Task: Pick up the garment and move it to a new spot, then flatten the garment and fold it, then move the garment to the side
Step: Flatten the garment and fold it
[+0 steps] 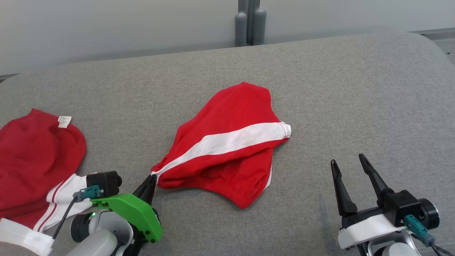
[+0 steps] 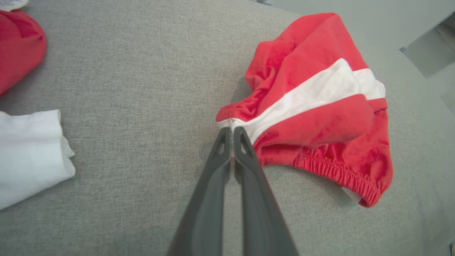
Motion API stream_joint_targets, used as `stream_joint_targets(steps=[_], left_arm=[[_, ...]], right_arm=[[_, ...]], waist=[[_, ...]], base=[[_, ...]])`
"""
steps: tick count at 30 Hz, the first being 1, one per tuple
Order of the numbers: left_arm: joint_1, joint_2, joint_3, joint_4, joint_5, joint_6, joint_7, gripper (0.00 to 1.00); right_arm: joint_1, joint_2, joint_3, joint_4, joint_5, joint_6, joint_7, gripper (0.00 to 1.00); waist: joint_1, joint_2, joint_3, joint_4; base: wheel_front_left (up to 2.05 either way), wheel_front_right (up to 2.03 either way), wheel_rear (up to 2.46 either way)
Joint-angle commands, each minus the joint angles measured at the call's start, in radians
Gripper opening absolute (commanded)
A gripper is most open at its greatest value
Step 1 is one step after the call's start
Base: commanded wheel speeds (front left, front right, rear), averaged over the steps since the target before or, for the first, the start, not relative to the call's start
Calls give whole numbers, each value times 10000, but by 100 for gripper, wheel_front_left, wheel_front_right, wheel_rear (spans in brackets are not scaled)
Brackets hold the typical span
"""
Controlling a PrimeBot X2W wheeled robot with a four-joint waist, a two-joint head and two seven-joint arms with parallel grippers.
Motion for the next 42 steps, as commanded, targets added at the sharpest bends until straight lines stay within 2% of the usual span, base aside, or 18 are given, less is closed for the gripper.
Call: stream_joint_targets(steps=[1,2,3,10,12,14,21,28,33,42], left_arm=[[161,-146,76,119,-35,76,-198,31],[206,-222,144,193,-70,95,-336,62],[236,-263,166,259,-57,94,-457,100],[596,-437,501,399,272,336,-1568,100],[773,-388,550,268,602,351,-1821,100],[1151,-288,706,130,1078,624,-2016,100],[2159,-151,1530,-115,2605,1012,-2077,100],[3334,-529,3016,-255,4302,453,-2082,100],[4040,-1055,4107,-519,5358,-350,-2083,100],[4915,-2213,5881,-63,7102,-1811,-2084,100]], right_arm=[[45,-34,-38,23,-82,1,-26,100],[54,-61,-54,15,-105,1,-26,100],[68,-87,-57,2,-120,1,-26,100],[287,-254,-98,-177,-152,1,-26,100],[374,-343,-121,-263,-186,1,-26,100],[556,-427,-162,-361,-221,1,-26,100],[951,-632,-228,-527,-234,1,-26,100],[1068,-678,-239,-471,-198,1,-26,100],[1089,-690,-297,-372,-169,1,-26,100],[1111,-492,-242,230,-297,1,-26,100]], waist=[[0,0,-53,12],[0,0,-80,8],[0,0,-109,-2],[0,0,-270,-22],[0,0,-326,9],[0,0,-450,83],[0,0,-745,422],[0,0,-880,654],[0,0,-972,799],[0,0,-1265,876]], base=[[0,0,0],[0,0,0],[0,0,0],[0,0,0],[0,0,0],[0,0,0],[0,0,0],[0,0,0],[0,0,0],[0,0,0]])
